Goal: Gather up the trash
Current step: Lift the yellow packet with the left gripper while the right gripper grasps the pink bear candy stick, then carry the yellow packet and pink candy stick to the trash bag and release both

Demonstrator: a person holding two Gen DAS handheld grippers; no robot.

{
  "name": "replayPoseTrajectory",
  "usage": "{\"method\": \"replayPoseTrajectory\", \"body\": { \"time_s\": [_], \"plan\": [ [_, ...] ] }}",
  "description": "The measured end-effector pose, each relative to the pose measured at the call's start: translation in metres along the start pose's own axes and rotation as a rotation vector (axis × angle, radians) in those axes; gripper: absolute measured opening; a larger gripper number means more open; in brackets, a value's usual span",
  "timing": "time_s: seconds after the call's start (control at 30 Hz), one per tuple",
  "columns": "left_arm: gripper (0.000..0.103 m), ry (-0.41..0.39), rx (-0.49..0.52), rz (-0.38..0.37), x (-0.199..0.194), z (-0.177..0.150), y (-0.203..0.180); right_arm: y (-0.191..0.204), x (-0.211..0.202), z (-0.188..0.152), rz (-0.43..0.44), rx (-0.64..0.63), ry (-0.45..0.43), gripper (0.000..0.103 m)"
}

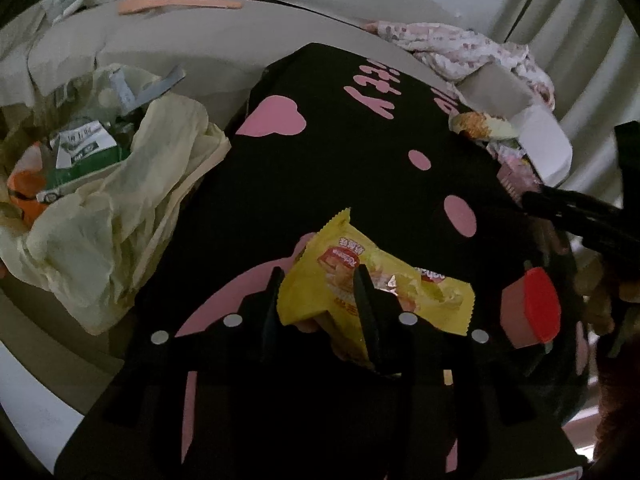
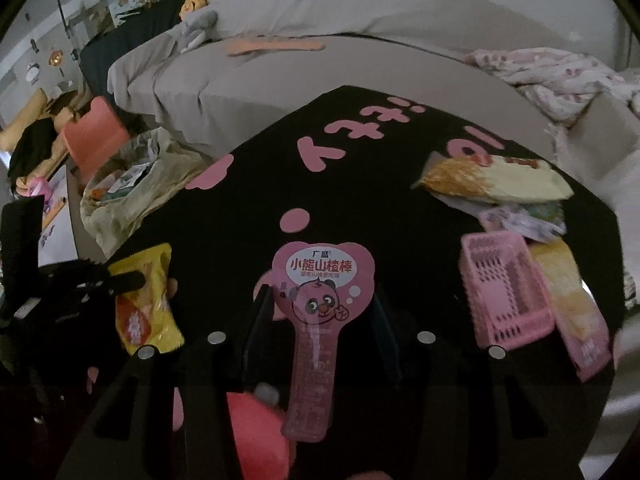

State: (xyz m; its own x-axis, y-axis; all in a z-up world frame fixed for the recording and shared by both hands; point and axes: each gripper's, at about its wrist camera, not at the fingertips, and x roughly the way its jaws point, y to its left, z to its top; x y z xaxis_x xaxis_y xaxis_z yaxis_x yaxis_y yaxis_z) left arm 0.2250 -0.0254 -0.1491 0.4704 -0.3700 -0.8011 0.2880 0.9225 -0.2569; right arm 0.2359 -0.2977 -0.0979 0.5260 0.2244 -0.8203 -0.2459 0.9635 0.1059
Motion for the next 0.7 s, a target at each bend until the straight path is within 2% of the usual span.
{"method": "replayPoseTrajectory", "body": {
  "time_s": [0.1, 0.17, 0.27, 0.37, 0.57, 0.7],
  "plan": [
    [0.033, 0.001, 0.042, 0.036, 0.002, -0.001, -0.007, -0.001, -0.014, -0.009, 0.001, 0.014, -0.020, 0.046],
    [0.026, 0.001, 0.061, 0.049, 0.003, -0.002, -0.011, -0.002, -0.022, -0.013, -0.004, 0.019, -0.036, 0.046],
    [0.019, 0.002, 0.087, 0.047, 0.002, -0.004, -0.017, -0.001, -0.036, -0.018, -0.012, 0.028, -0.070, 0.046],
    [0.018, -0.019, 0.108, 0.043, -0.005, -0.007, -0.024, 0.001, -0.048, -0.022, -0.016, 0.035, -0.100, 0.046],
    [0.017, -0.153, 0.098, 0.033, -0.055, 0.003, -0.024, 0.015, -0.083, -0.022, -0.003, 0.044, -0.203, 0.046],
    [0.017, -0.296, 0.086, 0.063, -0.107, 0.018, -0.014, 0.036, -0.110, -0.011, 0.002, 0.023, -0.299, 0.046]
  ]
}}
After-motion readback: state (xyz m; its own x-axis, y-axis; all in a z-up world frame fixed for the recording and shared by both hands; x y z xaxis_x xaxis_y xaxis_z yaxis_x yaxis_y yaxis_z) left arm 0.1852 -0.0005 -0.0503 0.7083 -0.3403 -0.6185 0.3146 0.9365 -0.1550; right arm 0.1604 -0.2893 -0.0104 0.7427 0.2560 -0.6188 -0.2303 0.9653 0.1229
